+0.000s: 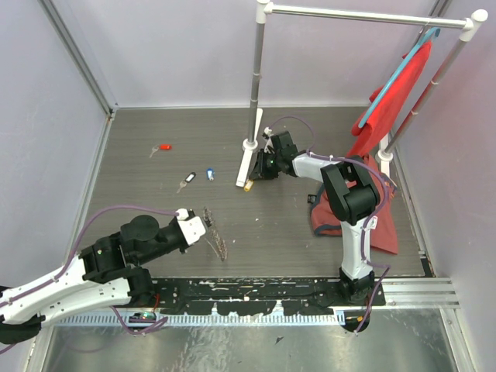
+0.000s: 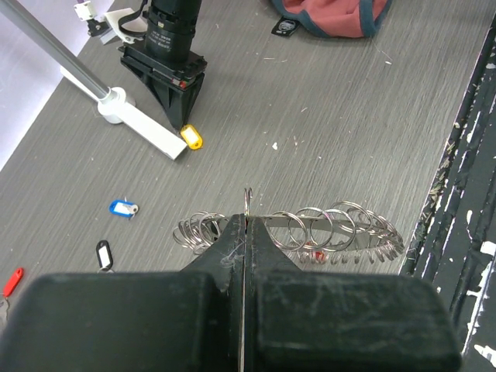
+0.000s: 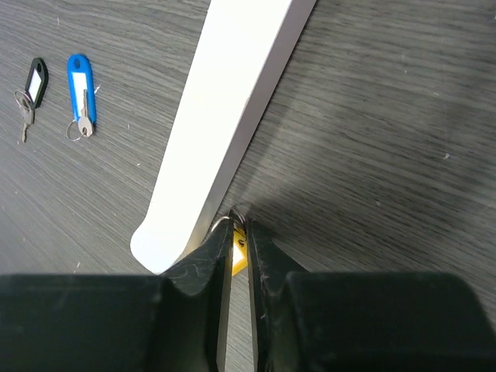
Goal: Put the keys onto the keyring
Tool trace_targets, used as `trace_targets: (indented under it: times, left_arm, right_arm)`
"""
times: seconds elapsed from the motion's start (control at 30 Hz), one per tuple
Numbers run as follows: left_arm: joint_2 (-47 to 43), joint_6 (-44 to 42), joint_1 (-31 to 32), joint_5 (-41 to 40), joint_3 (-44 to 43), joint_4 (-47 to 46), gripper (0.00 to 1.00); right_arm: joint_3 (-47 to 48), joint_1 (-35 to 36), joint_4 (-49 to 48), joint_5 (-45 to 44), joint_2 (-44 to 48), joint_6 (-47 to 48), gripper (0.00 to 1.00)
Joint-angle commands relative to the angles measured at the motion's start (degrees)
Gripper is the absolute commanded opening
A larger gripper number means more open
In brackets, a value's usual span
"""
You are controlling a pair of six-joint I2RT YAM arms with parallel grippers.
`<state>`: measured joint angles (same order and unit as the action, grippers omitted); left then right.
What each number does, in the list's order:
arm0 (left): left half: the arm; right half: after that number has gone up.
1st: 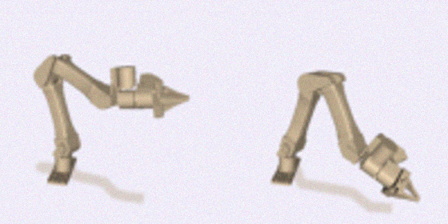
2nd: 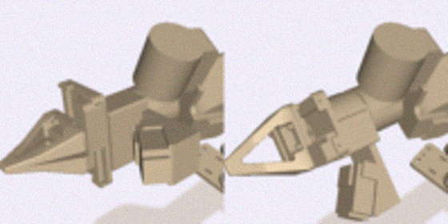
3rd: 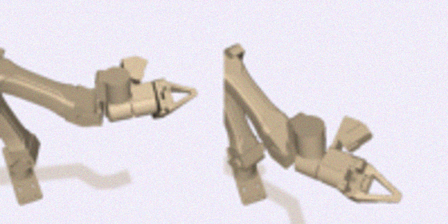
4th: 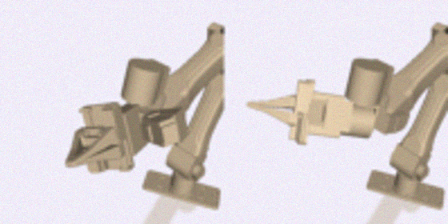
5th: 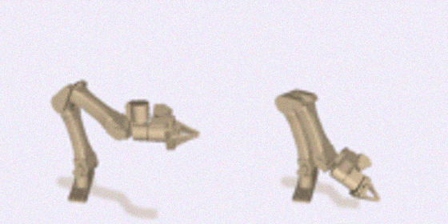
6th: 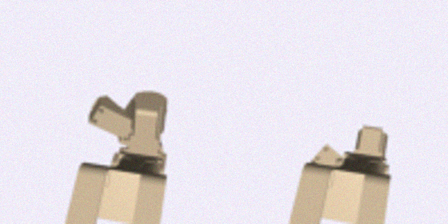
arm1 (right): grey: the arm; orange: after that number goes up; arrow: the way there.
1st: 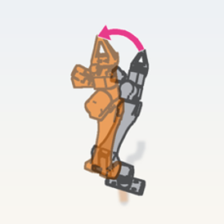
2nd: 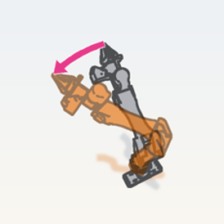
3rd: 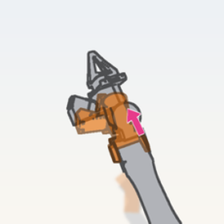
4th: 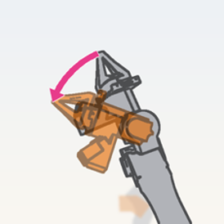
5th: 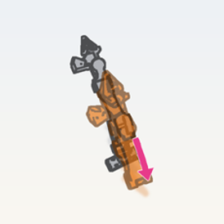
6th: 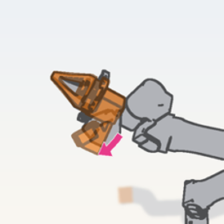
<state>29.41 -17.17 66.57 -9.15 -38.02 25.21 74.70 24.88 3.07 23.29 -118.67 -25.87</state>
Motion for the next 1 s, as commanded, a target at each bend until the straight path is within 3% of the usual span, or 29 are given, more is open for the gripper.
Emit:
trace_targets:
  times: [0.0, 0.3, 0.63, 0.97]
  left_arm:
    - [-0.3, -0.5, 0.1, -0.6, -0.6, -1.9, 0.00]
    - [-0.3, -0.7, 0.1, -0.7, -0.6, -1.8, 0.00]
    - [-1.7, -0.8, 0.1, -0.5, -0.2, -2.7, 0.00]
    - [-0.3, -1.0, 0.1, -2.6, -1.4, -6.8, 0.00]
  right_arm:
    - [1.5, -0.2, -1.4, 1.0, 0.2, 0.2, 0.17]
    - [-0.9, -0.1, -5.1, 1.7, 4.8, 2.0, 0.01]
    - [-7.0, -0.2, -5.8, -0.3, 16.2, 10.9, 0.01]
    - [-20.1, -0.1, -5.9, 0.8, 39.1, 17.9, 0.01]
